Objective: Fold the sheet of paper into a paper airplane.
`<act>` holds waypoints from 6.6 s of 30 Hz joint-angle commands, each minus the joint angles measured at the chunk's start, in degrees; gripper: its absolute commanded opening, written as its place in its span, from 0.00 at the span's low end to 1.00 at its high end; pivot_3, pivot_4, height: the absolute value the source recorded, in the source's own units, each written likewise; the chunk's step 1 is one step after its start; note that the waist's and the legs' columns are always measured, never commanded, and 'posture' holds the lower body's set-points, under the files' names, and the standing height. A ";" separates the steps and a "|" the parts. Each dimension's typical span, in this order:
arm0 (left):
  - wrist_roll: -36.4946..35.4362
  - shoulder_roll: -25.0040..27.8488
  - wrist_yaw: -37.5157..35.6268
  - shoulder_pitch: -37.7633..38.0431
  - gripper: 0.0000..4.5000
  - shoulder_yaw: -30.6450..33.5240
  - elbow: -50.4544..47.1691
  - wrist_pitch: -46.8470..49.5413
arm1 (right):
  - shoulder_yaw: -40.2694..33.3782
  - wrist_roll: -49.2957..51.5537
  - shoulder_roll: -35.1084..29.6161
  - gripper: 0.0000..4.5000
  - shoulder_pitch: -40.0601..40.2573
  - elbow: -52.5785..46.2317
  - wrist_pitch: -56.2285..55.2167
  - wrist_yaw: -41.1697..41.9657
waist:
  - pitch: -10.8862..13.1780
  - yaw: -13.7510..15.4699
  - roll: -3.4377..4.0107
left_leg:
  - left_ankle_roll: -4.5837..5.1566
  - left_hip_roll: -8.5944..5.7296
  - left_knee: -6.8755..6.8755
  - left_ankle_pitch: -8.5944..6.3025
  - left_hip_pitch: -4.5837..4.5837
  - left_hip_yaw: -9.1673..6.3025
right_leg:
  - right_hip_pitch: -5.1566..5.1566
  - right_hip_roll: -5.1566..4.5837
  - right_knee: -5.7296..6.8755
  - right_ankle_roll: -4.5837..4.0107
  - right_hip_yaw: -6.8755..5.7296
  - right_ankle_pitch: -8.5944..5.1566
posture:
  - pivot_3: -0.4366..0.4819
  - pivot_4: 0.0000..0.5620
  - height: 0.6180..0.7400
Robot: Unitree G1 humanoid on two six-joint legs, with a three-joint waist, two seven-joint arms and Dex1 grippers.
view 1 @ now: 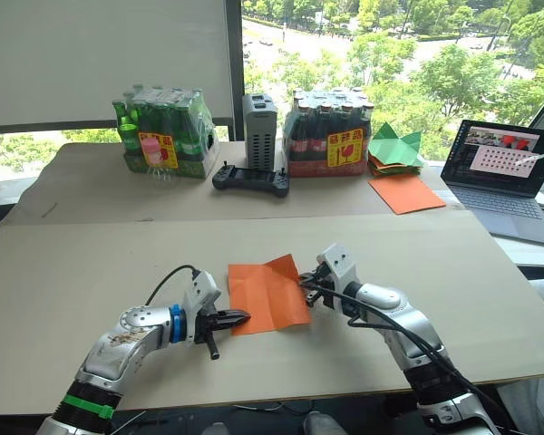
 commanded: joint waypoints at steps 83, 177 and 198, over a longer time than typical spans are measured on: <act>2.09 -0.36 2.53 2.44 0.01 4.53 0.07 0.93 | 5.66 9.38 9.13 0.00 -2.42 -4.09 7.28 2.10 | 0.00 -0.57 0.00 | 0.00 0.02 0.02 0.00 0.02 -0.02 | -0.04 0.03 0.09 0.01 -0.01 -0.01 | 0.48 0.27 1.00; -0.69 -1.71 4.54 3.12 0.01 3.81 -1.00 5.15 | 4.36 -2.72 12.50 0.00 -10.12 15.33 -1.70 -4.85 | 0.00 -0.47 0.01 | -0.01 0.02 0.02 0.00 0.08 -0.02 | 0.04 0.01 0.02 0.01 -0.02 -0.01 | 0.48 0.27 1.00; -0.91 -1.99 5.22 3.75 0.01 4.15 -1.84 5.38 | 3.20 -4.56 15.40 0.00 -12.56 21.66 -5.44 -7.30 | 0.00 -0.51 0.01 | -0.01 0.02 0.01 0.00 0.09 -0.02 | 0.04 0.01 0.03 0.01 -0.01 -0.01 | 0.48 0.27 1.00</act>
